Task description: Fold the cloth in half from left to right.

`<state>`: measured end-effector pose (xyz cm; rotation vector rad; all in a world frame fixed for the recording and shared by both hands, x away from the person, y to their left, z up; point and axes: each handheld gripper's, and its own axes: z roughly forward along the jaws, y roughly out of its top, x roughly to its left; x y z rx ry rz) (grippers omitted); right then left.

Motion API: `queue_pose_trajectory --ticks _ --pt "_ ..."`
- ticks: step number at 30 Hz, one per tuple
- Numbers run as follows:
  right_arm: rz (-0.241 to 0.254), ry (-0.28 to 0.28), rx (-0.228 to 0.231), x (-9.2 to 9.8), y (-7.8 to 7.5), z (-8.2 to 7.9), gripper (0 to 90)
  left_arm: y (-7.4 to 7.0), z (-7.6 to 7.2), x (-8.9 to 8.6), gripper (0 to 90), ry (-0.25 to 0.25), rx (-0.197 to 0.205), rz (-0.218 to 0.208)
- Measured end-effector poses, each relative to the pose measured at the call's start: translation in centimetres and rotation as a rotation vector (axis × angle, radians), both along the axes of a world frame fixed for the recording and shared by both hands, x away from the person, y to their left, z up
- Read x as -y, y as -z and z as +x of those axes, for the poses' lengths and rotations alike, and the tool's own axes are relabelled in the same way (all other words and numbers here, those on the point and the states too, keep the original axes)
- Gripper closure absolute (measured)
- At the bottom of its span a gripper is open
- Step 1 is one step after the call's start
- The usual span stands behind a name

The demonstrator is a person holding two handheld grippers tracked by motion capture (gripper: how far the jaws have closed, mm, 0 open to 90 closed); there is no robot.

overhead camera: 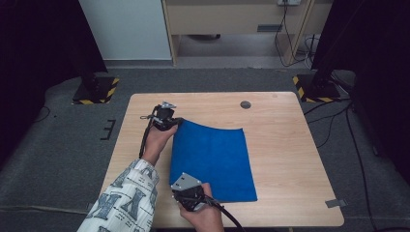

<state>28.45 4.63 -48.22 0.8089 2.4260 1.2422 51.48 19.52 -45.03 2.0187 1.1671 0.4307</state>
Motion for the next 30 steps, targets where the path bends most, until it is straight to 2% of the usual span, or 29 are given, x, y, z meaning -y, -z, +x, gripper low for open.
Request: queue_pose_trajectory --ticks 5,8,12,15,19,21,28,30 --pt "0.01 -0.012 0.003 -1.6 0.0 -0.1 87.2 -0.2 -0.2 -2.1 86.9 -0.006 -0.011 0.007" --pt "0.02 -0.021 -0.002 -2.4 0.0 0.0 87.2 -0.3 -0.2 -3.2 86.9 -0.027 -0.019 0.0" --pt "0.049 -0.029 -0.032 -2.3 0.3 0.3 87.2 -0.1 -0.1 -3.0 87.0 -0.033 -0.031 -0.002" --pt "0.086 -0.026 -0.049 -1.5 0.2 0.6 87.2 0.0 0.1 -2.2 86.9 -0.038 -0.029 -0.022" --pt "0.111 -0.013 -0.058 0.1 -0.2 1.0 87.3 0.3 0.4 -0.2 86.6 -0.043 -0.037 -0.003" --pt "0.112 -0.008 -0.062 1.2 -0.3 1.1 87.3 0.3 0.5 0.9 86.5 -0.043 -0.039 -0.008" --pt "0.138 0.026 -0.079 5.7 -0.1 1.2 87.4 0.1 1.0 5.1 86.4 -0.039 -0.029 0.02" --pt "0.142 0.037 -0.083 7.0 0.1 1.2 87.4 0.1 1.0 6.4 86.4 -0.037 -0.032 0.004"
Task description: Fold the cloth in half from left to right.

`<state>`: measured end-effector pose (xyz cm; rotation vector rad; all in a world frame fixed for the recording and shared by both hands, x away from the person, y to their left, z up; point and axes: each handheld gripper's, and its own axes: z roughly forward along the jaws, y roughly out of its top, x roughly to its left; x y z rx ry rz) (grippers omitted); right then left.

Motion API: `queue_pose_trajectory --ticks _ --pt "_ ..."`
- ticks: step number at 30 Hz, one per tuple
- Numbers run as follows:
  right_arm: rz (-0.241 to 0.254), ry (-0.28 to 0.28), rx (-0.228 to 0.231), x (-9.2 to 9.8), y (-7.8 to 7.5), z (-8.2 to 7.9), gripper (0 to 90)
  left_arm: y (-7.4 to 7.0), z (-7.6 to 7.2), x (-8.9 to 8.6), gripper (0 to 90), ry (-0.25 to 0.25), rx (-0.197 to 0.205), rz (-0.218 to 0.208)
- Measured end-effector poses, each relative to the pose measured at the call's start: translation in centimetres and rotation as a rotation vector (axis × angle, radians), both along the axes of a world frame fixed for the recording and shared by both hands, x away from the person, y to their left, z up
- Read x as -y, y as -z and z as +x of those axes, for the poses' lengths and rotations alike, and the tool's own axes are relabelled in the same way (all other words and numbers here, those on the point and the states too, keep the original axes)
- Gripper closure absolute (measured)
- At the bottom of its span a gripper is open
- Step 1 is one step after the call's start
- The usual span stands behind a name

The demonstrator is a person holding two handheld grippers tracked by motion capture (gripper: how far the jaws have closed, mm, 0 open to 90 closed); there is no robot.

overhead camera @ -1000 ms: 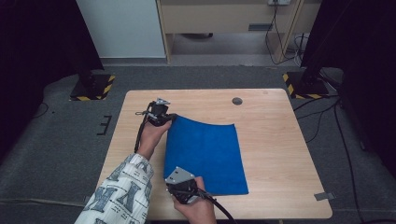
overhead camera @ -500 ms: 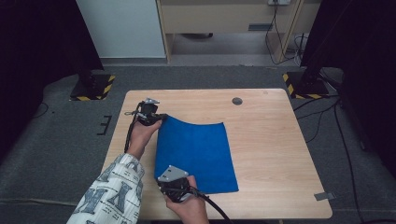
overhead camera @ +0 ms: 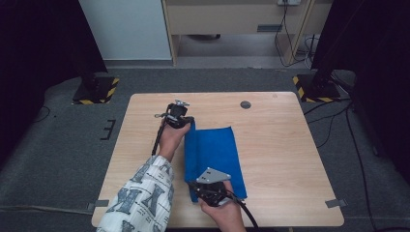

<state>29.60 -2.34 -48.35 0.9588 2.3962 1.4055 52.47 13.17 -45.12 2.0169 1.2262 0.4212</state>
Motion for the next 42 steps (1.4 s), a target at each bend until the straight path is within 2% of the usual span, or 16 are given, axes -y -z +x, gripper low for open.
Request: queue_pose_trajectory --ticks 3,6,12,14,25,30,34,42 --pt "0.015 0.018 -0.02 1.8 0.4 -0.1 87.4 0.3 0.1 2.0 86.3 0.017 -0.007 0.028" --pt "0.017 0.031 -0.03 3.3 0.8 -0.2 87.4 0.6 0.2 3.5 86.2 0.024 -0.013 0.039" --pt "0.023 0.051 -0.04 5.4 1.0 -0.2 87.3 1.0 0.5 5.7 86.0 0.038 -0.023 0.064" --pt "0.026 0.055 -0.048 5.9 1.1 -0.1 87.3 1.1 0.6 6.1 86.0 0.042 -0.028 0.078" --pt "0.022 0.063 -0.074 7.1 1.9 0.0 86.9 2.0 0.8 7.7 86.1 0.059 -0.045 0.09" --pt "0.025 0.086 -0.084 8.4 2.5 -0.1 87.0 2.4 0.9 8.3 86.3 0.057 -0.05 0.079" --pt "0.028 0.098 -0.084 9.1 2.3 -0.2 87.0 2.5 1.0 8.9 86.3 0.063 -0.051 0.062" --pt "0.015 0.101 -0.101 9.6 2.5 -0.2 85.1 3.0 1.0 9.7 85.4 0.07 -0.064 0.067"
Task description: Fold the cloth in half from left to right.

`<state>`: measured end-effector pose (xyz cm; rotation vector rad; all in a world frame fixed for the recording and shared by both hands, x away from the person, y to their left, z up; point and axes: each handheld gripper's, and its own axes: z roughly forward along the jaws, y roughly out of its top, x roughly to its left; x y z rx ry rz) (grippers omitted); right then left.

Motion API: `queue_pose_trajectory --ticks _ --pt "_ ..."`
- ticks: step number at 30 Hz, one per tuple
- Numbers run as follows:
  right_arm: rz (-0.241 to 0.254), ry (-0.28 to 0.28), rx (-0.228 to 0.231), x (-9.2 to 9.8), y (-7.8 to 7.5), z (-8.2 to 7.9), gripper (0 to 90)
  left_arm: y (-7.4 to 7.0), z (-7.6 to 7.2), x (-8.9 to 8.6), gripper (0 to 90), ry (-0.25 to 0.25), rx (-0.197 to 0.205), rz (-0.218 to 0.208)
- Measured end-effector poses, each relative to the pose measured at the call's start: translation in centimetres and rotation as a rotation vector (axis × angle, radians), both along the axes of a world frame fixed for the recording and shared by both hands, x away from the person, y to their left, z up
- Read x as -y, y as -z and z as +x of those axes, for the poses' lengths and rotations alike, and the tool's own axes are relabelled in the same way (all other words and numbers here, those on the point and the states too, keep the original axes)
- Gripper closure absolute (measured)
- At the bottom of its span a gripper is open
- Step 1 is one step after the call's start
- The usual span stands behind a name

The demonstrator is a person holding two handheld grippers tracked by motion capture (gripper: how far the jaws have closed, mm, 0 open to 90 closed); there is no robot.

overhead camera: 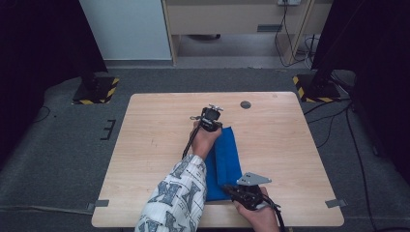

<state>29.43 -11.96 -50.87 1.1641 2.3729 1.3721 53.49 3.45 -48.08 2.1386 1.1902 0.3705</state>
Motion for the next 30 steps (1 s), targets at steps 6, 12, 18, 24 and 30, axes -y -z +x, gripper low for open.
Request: queue_pose_trajectory --ticks 6,12,18,24,30 --pt "-0.03 0.014 -0.026 0.3 0.5 0.3 72.4 0.2 0.0 0.3 72.4 -0.002 0.002 -0.003" --pt "-0.054 0.05 -0.057 0.9 0.6 0.6 58.3 0.1 -0.1 0.5 65.5 -0.008 0.005 -0.062" --pt "-0.067 0.065 -0.083 1.3 0.7 0.6 45.9 -0.2 -0.2 0.7 57.1 -0.02 0.025 -0.094" --pt "-0.079 0.086 -0.088 1.8 0.8 0.9 38.9 -0.8 -0.5 0.7 50.3 -0.01 0.052 -0.111" --pt "-0.094 0.103 -0.08 2.2 1.0 1.2 34.6 -1.8 -1.1 0.1 46.1 0.013 0.073 -0.099"
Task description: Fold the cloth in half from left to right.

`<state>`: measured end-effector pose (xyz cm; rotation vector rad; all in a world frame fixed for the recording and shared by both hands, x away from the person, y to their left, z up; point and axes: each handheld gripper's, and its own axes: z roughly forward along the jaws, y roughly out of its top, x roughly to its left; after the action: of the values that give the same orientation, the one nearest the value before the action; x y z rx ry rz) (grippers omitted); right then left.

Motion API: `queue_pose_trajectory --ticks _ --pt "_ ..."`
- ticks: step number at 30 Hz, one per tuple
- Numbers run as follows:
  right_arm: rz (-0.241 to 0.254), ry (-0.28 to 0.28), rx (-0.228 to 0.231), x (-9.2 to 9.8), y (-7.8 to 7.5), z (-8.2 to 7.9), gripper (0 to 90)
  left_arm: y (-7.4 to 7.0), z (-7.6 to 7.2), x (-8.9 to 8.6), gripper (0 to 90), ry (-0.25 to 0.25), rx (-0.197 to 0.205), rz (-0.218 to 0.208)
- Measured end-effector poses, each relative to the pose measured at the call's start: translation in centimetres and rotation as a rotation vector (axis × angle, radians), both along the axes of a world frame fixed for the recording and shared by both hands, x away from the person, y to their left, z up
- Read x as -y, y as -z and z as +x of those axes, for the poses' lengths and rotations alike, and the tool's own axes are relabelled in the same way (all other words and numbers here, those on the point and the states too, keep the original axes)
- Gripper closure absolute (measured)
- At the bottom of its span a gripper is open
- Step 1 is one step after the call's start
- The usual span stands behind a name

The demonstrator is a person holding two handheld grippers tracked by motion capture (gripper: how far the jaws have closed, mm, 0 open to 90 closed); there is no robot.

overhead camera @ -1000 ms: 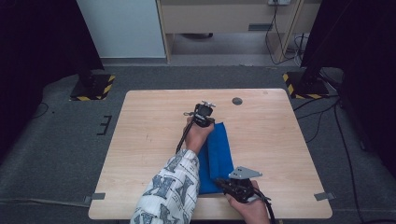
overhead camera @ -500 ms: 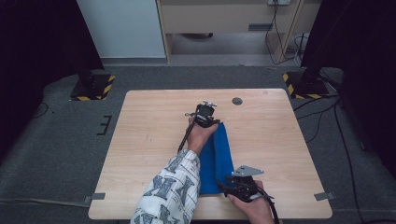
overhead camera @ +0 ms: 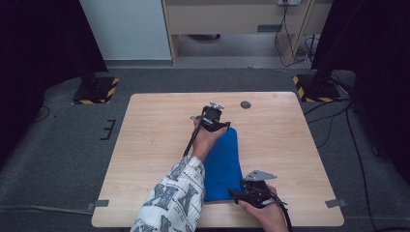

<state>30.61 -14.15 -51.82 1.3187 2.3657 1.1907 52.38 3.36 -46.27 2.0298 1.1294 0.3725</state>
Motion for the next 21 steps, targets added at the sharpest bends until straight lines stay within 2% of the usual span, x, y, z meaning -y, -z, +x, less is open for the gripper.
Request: queue_pose_trajectory --ticks 3,8,12,16,18,21 --pt "-0.002 0.004 0.013 0.1 0.0 0.1 31.4 -0.8 -0.7 -0.5 44.5 0.019 0.028 0.022" --pt "-0.009 0.004 0.047 0.2 -0.4 0.5 27.4 -1.6 -2.1 -1.6 41.8 0.034 0.046 0.033" --pt "-0.025 -0.007 0.076 0.3 -1.4 1.4 23.8 -2.1 -3.6 -2.8 38.4 0.034 0.058 0.047" --pt "-0.04 -0.008 0.108 0.3 -2.3 2.4 20.6 -2.2 -4.4 -4.2 32.7 0.021 0.062 0.045" --pt "-0.053 -0.007 0.12 0.3 -2.5 3.0 18.7 -2.0 -4.9 -5.0 31.3 0.007 0.063 0.028" --pt "-0.051 0.0 0.113 0.2 -2.7 4.5 17.3 -1.4 -5.1 -6.1 28.2 0.0 0.049 0.014"
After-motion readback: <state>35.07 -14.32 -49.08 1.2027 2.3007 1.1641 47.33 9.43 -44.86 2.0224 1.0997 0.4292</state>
